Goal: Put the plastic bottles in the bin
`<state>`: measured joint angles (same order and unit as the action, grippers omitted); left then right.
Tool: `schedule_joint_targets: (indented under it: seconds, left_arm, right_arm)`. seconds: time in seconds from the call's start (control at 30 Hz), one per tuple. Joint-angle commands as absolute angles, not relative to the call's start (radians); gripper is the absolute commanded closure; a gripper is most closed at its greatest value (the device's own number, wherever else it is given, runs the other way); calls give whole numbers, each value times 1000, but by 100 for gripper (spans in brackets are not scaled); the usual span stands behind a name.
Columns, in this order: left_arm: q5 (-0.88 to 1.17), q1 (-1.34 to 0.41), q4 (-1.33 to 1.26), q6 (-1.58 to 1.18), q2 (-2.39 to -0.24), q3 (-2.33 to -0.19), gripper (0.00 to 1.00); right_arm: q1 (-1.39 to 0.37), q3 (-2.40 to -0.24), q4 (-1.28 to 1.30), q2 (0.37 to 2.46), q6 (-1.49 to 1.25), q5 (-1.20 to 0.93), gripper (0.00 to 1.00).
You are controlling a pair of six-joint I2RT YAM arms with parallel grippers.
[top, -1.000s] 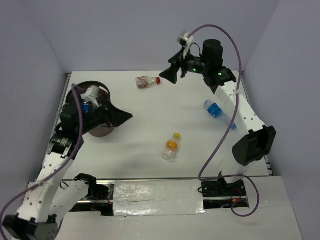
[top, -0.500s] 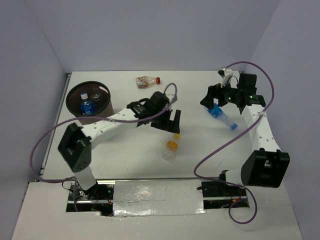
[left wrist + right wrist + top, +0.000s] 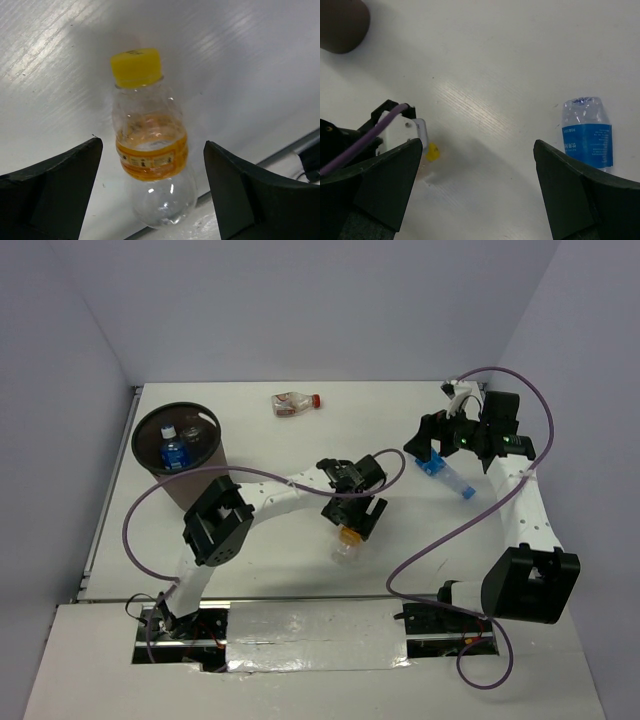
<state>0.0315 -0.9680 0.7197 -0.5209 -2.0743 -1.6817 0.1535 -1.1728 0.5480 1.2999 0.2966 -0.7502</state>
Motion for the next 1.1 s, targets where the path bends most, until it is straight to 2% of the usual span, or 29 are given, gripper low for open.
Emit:
schedule_joint_targets:
  seconds: [0.0, 0.13, 0.23, 0.33, 0.37, 0.43, 0.53, 0.67, 0.8, 0.93, 1.07]
  left_arm:
    - [-47, -983, 804, -502, -2123, -1717, 6]
    - [-75, -985, 776, -512, -2099, -1678, 13]
    - [-63, -985, 752, -512, -2080, -1655, 23]
    - [-54, -985, 736, -517, -2051, -1648, 45]
    - [-57, -985, 732, -518, -2034, -1641, 60]
    - [-69, -971, 726, -531, -1973, -1631, 65]
    - [-75, -914, 704, -546, -1834, -1589, 71]
    - [-38, -754, 646, -557, -1594, -1536, 74]
    - [-8, -481, 554, -529, -1329, -1506, 74]
    - [-49, -292, 519, -474, -1233, -1539, 73]
    - [-63, -85, 512, -457, -1244, -1549, 73]
  right_arm:
    - [160, -1187, 537, 1301, 288, -787, 0]
    - [161, -1183, 538, 1292, 291, -788, 0]
    - [161, -1174, 538, 1285, 287, -795, 0]
    - [161, -1167, 541, 1279, 288, -796, 0]
    - [161, -1167, 545, 1276, 294, -796, 0]
    - [161, -1167, 555, 1272, 305, -793, 0]
    - [161, -1167, 569, 1264, 331, -793, 0]
    - [160, -1158, 577, 1264, 353, -804, 0]
    - [161, -1149, 566, 1272, 345, -819, 0]
    - [160, -1150, 568, 1282, 342, -834, 1]
    - [158, -1152, 577, 1289, 351, -841, 0]
